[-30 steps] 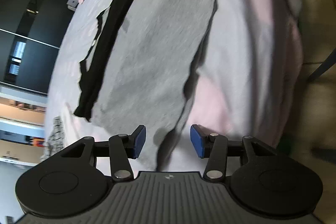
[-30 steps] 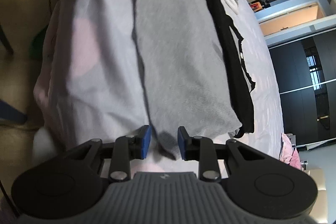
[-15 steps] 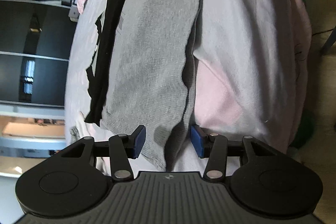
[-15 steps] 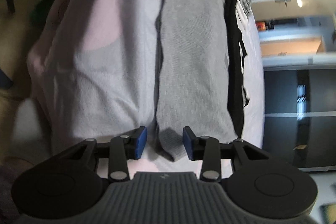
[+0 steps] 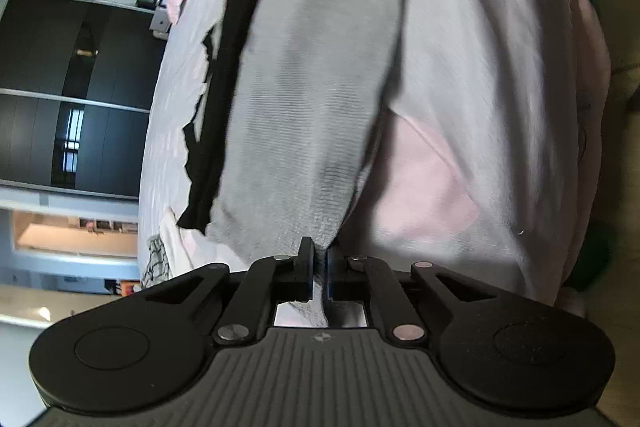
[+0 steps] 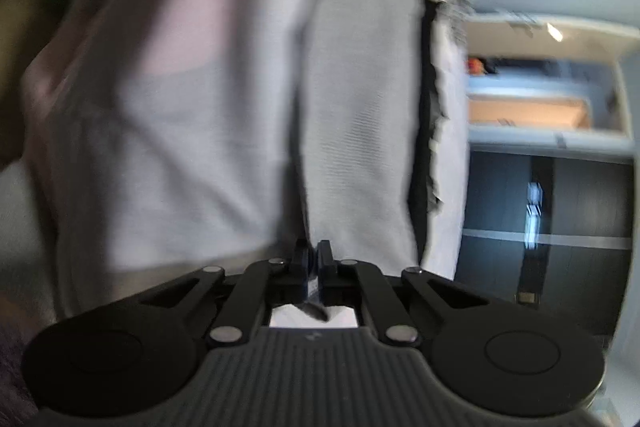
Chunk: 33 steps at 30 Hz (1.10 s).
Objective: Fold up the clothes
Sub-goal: 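Lift the hem with both tools and fold it over toward the collar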
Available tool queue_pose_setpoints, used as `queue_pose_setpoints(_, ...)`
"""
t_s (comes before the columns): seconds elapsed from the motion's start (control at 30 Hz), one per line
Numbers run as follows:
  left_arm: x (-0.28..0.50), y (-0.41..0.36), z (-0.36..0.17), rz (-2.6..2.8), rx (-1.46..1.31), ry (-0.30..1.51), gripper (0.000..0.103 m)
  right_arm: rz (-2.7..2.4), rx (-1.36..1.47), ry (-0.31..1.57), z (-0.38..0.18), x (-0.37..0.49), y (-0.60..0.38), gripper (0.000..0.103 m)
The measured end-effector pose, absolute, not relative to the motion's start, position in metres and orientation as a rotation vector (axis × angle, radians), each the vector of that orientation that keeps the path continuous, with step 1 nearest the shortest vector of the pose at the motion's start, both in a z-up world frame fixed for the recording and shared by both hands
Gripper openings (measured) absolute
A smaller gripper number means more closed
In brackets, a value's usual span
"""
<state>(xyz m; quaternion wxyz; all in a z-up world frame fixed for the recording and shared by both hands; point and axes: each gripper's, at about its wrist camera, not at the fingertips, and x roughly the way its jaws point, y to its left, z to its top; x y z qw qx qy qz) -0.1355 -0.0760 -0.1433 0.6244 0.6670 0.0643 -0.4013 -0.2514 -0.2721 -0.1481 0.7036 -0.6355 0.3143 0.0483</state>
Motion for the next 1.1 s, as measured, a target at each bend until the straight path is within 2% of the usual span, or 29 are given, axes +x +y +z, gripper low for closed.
queue_pose_setpoints(0.23,-0.140,-0.069,-0.072,-0.900,1.309,0.198,0.003,-0.101,-1.167,0.597,-0.069,-0.242,-0.274,0.003)
queue_pose_setpoints(0.57,-0.173,-0.044,0.013,-0.896,1.169,0.231,0.003,-0.197,-1.037,0.521,0.005,-0.290,-0.257,0.003)
queue_pose_setpoints(0.8,-0.182,-0.045,0.029,-0.909,1.178,0.223,0.003,-0.201,-1.035,0.514,0.025,-0.297,-0.257,0.003)
queue_pose_setpoints(1.1,-0.140,-0.072,0.041,-0.877,1.238,0.130,0.003,-0.211,-1.088,0.492,0.036,-0.272,-0.269,0.003)
